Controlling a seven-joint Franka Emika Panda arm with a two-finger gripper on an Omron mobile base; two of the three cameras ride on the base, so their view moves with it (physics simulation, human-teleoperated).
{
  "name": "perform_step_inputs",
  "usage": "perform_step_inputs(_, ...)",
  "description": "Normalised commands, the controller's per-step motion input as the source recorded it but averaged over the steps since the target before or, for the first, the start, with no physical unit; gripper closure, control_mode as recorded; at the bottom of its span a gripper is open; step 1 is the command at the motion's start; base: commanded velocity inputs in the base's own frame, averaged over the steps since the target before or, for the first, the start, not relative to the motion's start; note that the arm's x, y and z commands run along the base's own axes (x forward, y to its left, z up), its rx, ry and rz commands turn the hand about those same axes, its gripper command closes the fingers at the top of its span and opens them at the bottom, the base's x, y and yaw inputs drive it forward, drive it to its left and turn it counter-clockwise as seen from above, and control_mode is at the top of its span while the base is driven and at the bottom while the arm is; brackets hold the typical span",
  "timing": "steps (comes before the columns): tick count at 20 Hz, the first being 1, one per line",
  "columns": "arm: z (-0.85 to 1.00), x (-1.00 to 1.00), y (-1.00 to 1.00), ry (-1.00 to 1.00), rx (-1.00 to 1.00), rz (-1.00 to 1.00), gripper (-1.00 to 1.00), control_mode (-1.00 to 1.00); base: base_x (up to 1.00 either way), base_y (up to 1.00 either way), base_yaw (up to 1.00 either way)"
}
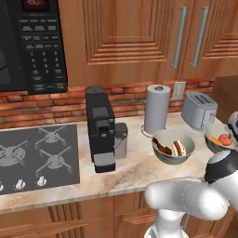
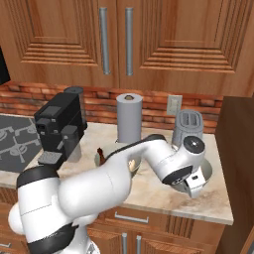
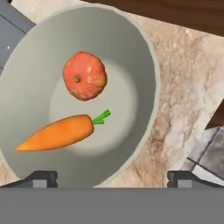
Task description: Place the bowl containing the squash and carrot in the microwave. Close the microwave door and press the start button to microwave the meal.
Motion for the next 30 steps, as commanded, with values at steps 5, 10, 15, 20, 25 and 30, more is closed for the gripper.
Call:
perform_step_inputs(5, -0.19, 0.27, -0.28, 0.00, 0.06, 0.00, -1.00, -1.00, 0.00, 0.00, 0.00)
perform_step_inputs(10, -0.23, 0.24, -0.26, 0.00, 0.04, 0.00, -1.00, -1.00, 0.00, 0.00, 0.00)
perform_step_inputs(15, -0.29, 0.20, -0.17, 0.00, 0.01, 0.00, -1.00, -1.00, 0.00, 0.00, 0.00)
perform_step_inputs(20, -0.32, 0.17, -0.09, 0.00, 0.00, 0.00, -1.00, -1.00, 0.00, 0.00, 0.00)
perform_step_inputs(25, -0.40, 0.15, 0.00, 0.00, 0.00, 0.00, 1.00, -1.00, 0.00, 0.00, 0.00)
perform_step_inputs(30, -0.28, 0.05, 0.00, 0.00, 0.00, 0.00, 1.00, -1.00, 0.00, 0.00, 0.00)
